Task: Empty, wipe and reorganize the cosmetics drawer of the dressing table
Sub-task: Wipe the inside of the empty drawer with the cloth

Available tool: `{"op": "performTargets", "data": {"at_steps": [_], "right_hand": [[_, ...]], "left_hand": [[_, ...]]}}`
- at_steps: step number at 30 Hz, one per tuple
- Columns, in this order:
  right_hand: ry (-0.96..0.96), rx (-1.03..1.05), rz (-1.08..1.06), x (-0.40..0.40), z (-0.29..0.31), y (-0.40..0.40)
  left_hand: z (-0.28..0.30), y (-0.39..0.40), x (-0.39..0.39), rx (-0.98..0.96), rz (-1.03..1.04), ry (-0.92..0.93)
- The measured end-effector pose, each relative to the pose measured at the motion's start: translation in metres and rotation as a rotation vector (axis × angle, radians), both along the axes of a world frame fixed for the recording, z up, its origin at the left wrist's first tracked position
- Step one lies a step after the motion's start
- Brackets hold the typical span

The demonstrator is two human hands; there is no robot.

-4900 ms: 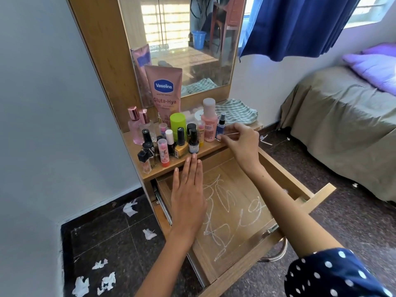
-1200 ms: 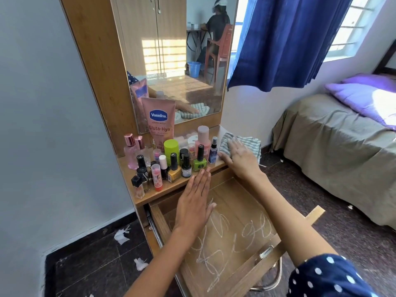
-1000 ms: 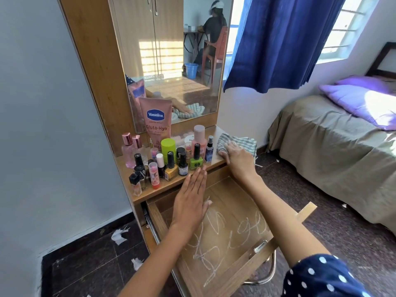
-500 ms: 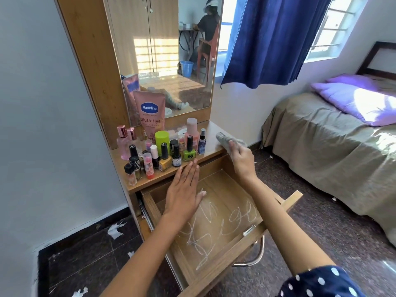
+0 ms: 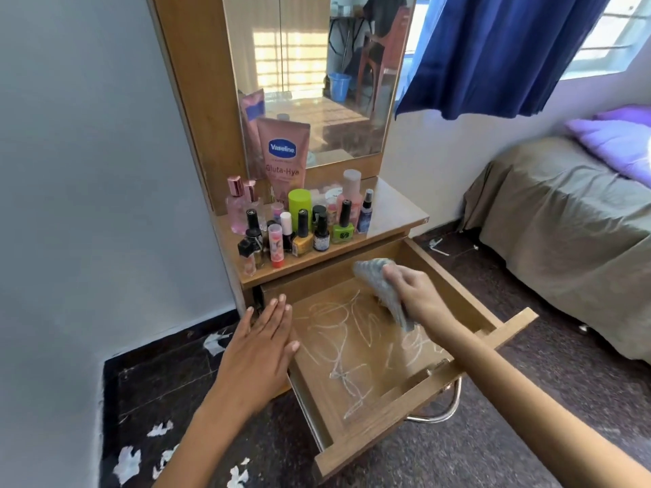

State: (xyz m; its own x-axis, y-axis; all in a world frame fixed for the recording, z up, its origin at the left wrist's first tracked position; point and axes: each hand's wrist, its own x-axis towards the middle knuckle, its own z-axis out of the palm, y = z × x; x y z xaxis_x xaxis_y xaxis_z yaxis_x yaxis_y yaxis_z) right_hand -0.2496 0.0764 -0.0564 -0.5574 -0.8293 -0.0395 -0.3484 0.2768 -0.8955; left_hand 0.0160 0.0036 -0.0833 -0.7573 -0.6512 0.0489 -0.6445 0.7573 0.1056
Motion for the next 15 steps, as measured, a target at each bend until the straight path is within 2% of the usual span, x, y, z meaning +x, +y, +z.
{"op": "performTargets", "data": {"at_steps": [3,6,8,13,15], "right_hand": [[0.311,0.145,0.302,0.03,-0.006,-0.016],[0.606,0.398,0.754,0.05,-0.023,-0.026],[0.733,0.537,0.94,0.056,-0.033,-0.026],[0.494,0.605,0.904,0.063,-0.039,-0.029],[0.575,0.624,0.919,0.067,-0.045,-0.032]], "left_hand": [[0.001,0.0,0.003,0.033,0.013,-0.001],[0.001,-0.001,0.003,0.035,0.014,-0.014],[0.0,-0.001,0.003,0.052,0.015,-0.009],[-0.004,-0.001,0.003,0.08,0.017,0.019],[-0.005,-0.001,0.003,0.079,0.018,0.01]]}}
